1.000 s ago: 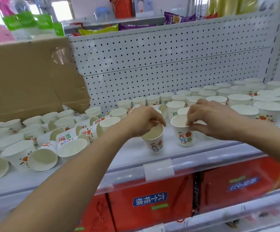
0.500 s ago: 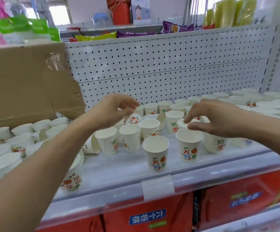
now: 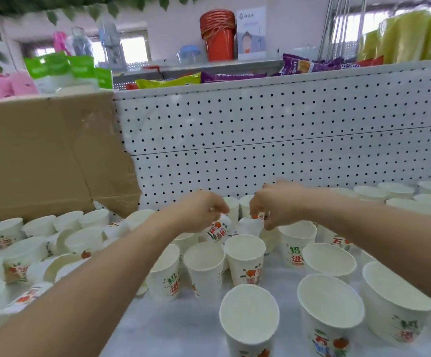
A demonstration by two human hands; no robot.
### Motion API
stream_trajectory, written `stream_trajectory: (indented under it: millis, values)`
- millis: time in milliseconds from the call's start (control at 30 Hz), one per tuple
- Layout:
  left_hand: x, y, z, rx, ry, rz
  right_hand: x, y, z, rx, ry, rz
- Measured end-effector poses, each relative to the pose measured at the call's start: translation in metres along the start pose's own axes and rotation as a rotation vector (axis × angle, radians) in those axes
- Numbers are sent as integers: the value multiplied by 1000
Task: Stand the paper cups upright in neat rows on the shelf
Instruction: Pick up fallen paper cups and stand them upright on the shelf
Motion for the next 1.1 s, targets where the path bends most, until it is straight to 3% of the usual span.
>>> stream_trajectory:
  millis: [167, 300, 467, 600, 800, 933, 1100]
  values:
    - [-22, -7, 33, 33, -119, 135, -21, 14, 30, 103, -70, 7]
    - [-24, -8, 36, 46, -128, 133, -26, 20, 37, 176, 67, 27]
    - [-7, -7, 26, 19, -31, 90, -19, 35, 42, 94, 128, 119]
    - [2, -12, 19, 17, 62, 36, -21, 43, 45, -9, 84, 191]
    - [-8, -24, 15, 73, 15, 80, -31, 43, 42, -133, 81, 146]
    - [-6, -22, 11, 68, 12, 122, -19, 36, 38, -91, 238, 95]
    - [-6, -22, 6, 58, -7, 196, -2, 5, 28, -34, 191, 54]
Point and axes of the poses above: each hand's wrist, its own z-axis towards the middle knuckle, its own x-axis out of the back of the hand, y = z × x, the point moved 1 cm from there along z, towards the middle knuckle, and after that the axes turned 2 degrees about x, right-handed, at the moved point
